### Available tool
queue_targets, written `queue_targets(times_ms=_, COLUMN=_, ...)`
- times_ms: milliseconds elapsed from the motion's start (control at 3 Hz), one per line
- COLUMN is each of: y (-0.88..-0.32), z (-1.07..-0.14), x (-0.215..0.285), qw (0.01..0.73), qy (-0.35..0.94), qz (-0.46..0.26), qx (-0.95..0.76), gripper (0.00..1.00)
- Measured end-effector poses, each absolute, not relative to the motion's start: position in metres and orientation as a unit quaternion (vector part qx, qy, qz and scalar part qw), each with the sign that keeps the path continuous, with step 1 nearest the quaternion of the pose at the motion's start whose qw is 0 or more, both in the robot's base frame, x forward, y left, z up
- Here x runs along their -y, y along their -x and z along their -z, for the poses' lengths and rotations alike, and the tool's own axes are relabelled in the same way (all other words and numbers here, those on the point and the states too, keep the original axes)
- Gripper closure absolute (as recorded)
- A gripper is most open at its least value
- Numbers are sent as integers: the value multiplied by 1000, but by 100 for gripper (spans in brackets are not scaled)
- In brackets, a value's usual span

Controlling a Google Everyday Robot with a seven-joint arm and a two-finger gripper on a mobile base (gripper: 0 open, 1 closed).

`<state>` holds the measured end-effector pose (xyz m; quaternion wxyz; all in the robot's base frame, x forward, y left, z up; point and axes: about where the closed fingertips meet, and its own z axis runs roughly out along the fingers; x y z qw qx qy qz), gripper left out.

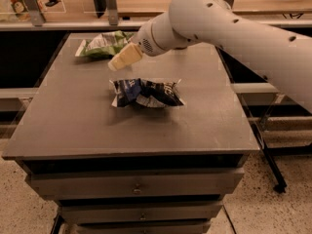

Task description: Pick green rice chip bag

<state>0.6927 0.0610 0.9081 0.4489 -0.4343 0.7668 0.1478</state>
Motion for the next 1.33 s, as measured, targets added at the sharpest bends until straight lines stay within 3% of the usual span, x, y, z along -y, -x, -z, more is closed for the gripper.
queue_targets(times_ms=667, y=-761, z=-899, x=-52, qw=454, qy=402, qz=-206, qx=-768, gripper=0)
queue_targets(times_ms=1333, y=-787, z=-886, x=-65, qw=449, qy=473, qz=-170, qx=-739, gripper=0)
